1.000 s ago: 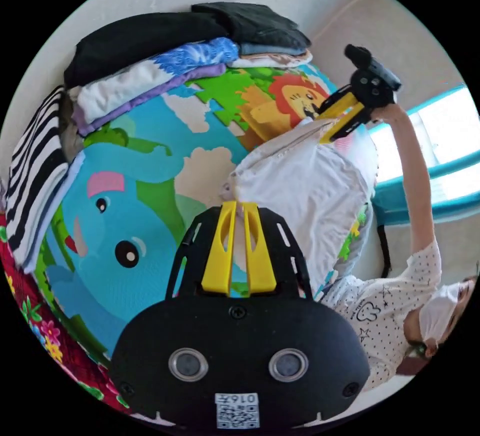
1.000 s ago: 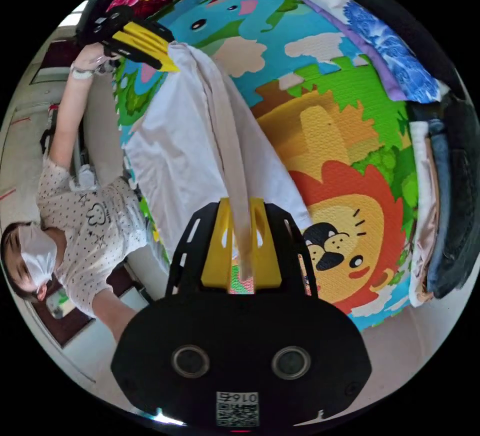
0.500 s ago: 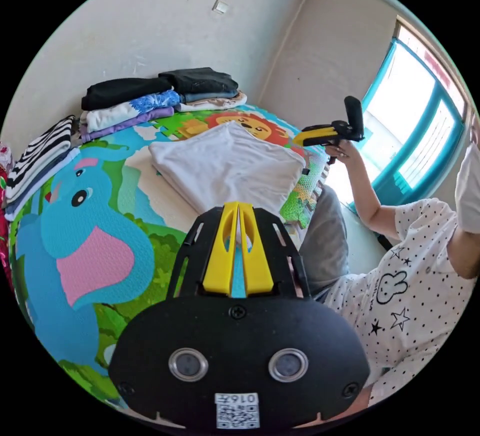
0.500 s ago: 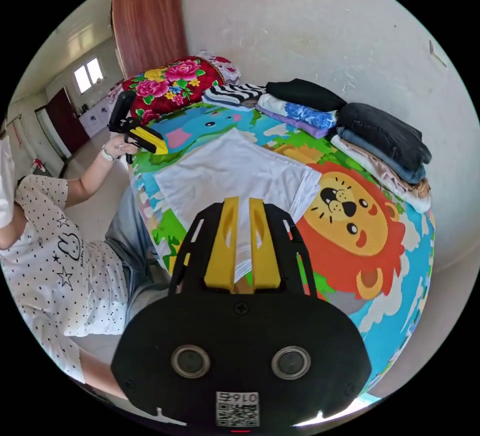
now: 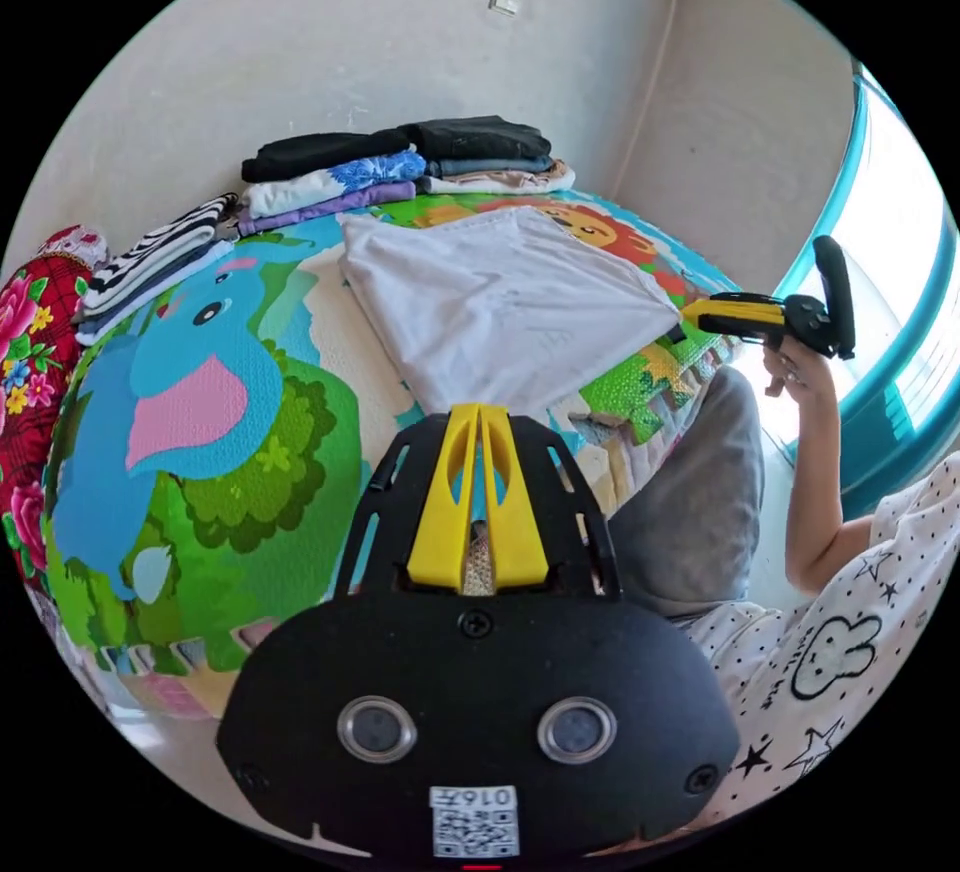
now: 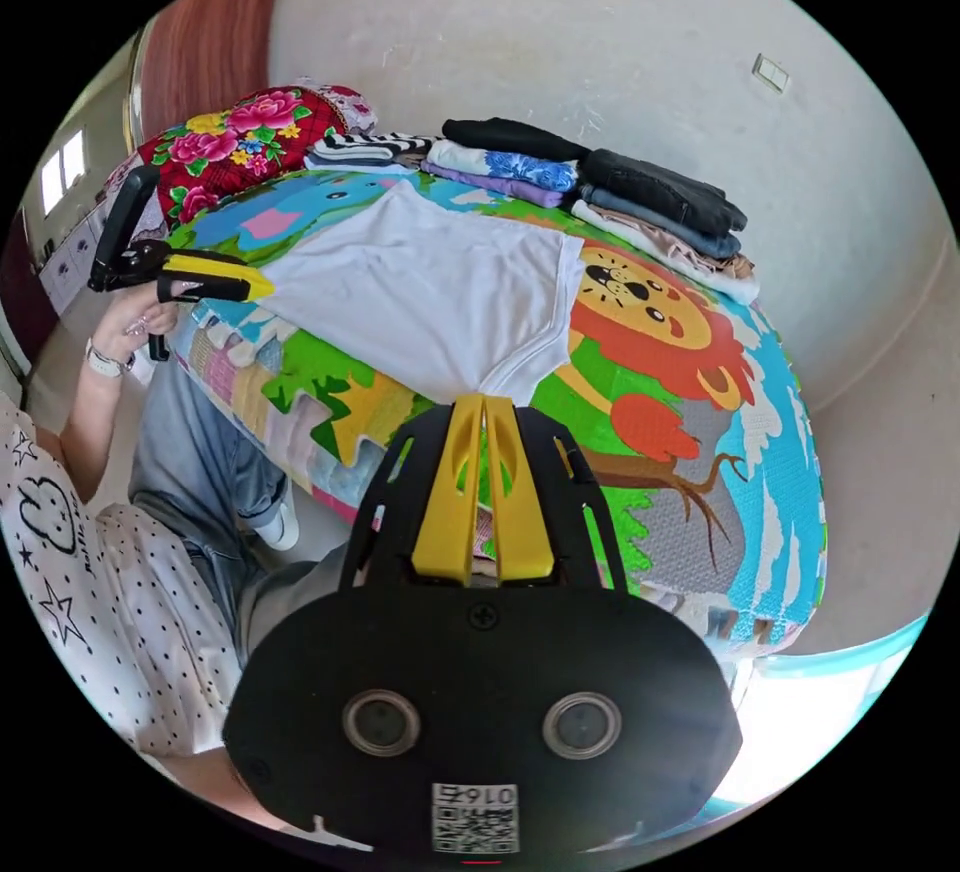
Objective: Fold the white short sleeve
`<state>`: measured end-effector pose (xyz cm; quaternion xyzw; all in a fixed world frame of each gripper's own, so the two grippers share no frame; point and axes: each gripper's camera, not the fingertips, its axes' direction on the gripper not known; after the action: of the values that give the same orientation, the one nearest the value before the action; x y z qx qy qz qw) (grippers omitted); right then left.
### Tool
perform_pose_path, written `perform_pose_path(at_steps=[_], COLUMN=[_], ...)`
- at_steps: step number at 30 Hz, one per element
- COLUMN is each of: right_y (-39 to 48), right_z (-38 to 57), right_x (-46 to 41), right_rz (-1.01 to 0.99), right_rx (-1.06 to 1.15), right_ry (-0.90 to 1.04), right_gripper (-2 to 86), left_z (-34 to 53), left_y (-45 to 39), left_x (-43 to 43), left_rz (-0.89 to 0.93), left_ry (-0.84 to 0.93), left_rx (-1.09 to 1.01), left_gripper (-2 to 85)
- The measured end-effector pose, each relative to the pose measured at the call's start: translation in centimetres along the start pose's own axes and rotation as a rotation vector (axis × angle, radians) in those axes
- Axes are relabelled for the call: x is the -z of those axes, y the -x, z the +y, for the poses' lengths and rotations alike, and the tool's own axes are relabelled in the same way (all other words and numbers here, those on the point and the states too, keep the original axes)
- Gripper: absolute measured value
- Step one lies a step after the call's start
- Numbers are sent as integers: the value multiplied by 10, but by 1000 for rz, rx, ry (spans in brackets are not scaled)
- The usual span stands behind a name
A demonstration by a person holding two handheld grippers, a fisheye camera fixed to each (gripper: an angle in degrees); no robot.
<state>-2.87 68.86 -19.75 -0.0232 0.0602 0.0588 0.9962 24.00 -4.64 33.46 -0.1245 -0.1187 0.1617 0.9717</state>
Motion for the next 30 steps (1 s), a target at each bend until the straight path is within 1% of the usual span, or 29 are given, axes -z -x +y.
perform_pose_path(at_steps=[1, 2, 3, 4, 5, 7, 9, 12, 16, 17, 18, 19, 21, 23, 25, 27, 28, 30], right_y=[2, 7, 11, 13, 19, 27, 36, 40, 46, 53, 63, 69, 92, 115, 136, 159, 164, 184], right_z=[3, 8, 10, 10, 8, 3, -1, -2, -9, -14, -20, -24, -53, -86, -123, -170, -183, -240], right_x=[5, 16, 22, 23, 22, 15, 4, 4, 25, 44, 65, 73, 90, 86, 76, 56, 50, 17], right_rz=[23, 55, 49, 36, 16, 19, 66, 56, 23, 23, 4, -16, -83, -73, -55, -94, -116, -194], right_rx=[-1, -14, -23, -24, -14, -4, -11, -35, -64, -54, -13, 17, 109, 194, 205, 205, 228, 305], right_ry=[-25, -106, -168, -173, -157, -106, -30, -22, -43, -139, -282, -347, -501, -519, -558, -612, -603, -456], right_gripper=[-4, -4, -4, -4, -4, -3, -3, -1, 1, 2, 3, 4, 9, 16, 41, 103, 110, 127], left_z=[3, 4, 4, 5, 6, 13, 23, 34, 50, 53, 59, 65, 73, 79, 86, 95, 101, 109], left_y=[-2, -3, -4, -6, -7, -13, -19, -29, -34, -34, -34, -35, -39, -44, -50, -56, -59, -60], left_x=[6, 6, 4, -2, -6, -23, -19, -15, -2, 1, 6, 12, 14, 11, 0, 2, 2, 3], left_rz=[-1, 3, 14, 22, 17, -71, -87, -118, -81, -74, -65, -62, -76, -96, -124, -149, -163, -170], left_ry=[-42, -48, -36, -5, 15, 124, 93, 99, 111, 104, 74, 32, -12, -12, 35, 5, -11, -32], left_rx=[9, 14, 20, 16, 16, -2, -13, -31, -5, 6, 29, 47, 52, 40, -15, -55, -70, -65], left_gripper=[-10, -10, -10, -10, -10, -10, -10, -10, -10, -10, -10, -10, -10, -10, -10, -10, -10, -10])
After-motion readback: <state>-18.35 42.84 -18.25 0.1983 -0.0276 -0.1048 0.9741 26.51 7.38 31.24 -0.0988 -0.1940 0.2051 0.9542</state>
